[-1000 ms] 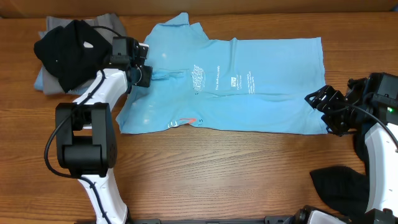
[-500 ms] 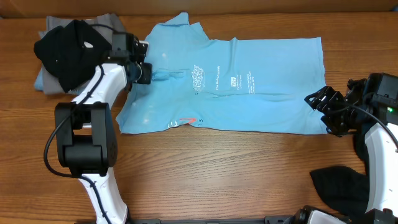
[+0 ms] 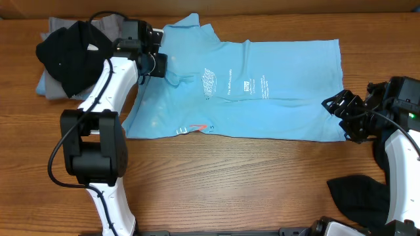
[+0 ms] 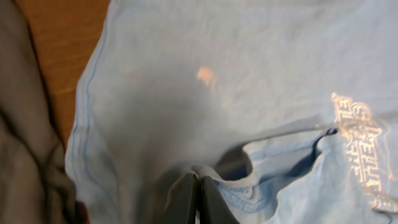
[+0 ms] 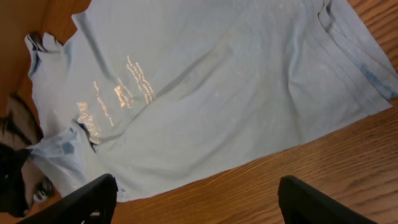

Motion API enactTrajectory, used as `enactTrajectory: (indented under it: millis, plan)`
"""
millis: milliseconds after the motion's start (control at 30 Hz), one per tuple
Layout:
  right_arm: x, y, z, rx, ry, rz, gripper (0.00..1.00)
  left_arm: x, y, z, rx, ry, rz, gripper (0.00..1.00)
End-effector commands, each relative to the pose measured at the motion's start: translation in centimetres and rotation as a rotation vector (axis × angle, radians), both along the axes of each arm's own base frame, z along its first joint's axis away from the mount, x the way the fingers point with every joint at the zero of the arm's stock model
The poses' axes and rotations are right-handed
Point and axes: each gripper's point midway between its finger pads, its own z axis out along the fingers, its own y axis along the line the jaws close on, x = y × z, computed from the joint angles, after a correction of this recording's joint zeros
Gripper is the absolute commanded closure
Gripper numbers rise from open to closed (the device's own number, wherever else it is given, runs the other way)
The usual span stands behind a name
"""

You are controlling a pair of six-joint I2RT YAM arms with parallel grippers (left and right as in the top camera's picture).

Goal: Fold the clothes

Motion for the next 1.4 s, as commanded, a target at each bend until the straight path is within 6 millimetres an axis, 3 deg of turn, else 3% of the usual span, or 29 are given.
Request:
enactTrajectory:
  millis: [0, 467, 533, 600, 633, 667, 800, 933, 1133, 1367]
  plan:
    - [0.6, -0.2, 1.2, -0.015, -0.037, -0.003, 0.14, 0.9, -1.4, 1.4, -0.021, -0.049, -0.023, 0.96]
    - [0.7, -0.2, 1.2, -0.015, -0.039, -0.003, 0.14, 2.8, -1.3, 2.6, -0.006, -0.139, 0.026, 0.96]
    - [0.7, -0.2, 1.2, -0.015, -0.039, -0.003, 0.14, 2.7, -1.3, 2.6, -0.007, -0.135, 0.028, 0.83]
    - [0.7, -0.2, 1.2, -0.015, -0.039, -0.003, 0.14, 2.5, -1.2, 2.4, -0.005, -0.123, 0.028, 0.52]
    - [0.7, -0.2, 1.2, -0.015, -0.039, -0.003, 0.14, 2.3, -1.2, 2.3, -0.004, -0.115, 0.028, 0.41]
    - [0.7, -0.2, 1.2, -0.015, -0.039, -0.003, 0.14, 2.0, -1.1, 2.1, 0.001, -0.099, 0.03, 0.36]
    - [0.6, -0.2, 1.2, -0.014, -0.036, -0.003, 0.14, -0.3, 0.9, 1.2, 0.039, 0.019, 0.068, 0.3]
    - [0.7, -0.3, 1.2, -0.019, -0.04, -0.004, 0.14, -3.9, 4.0, 0.5, 0.05, 0.199, 0.12, 0.39]
    - [1.4, -0.7, 1.6, -0.039, -0.073, -0.004, 0.13, -9.4, 7.6, -1.1, 0.054, 0.435, 0.193, 0.41]
    - [0.8, -2.9, 0.6, -0.155, -0.015, -0.066, 0.07, -13.5, 8.7, -3.7, 0.05, 0.586, 0.231, 0.4]
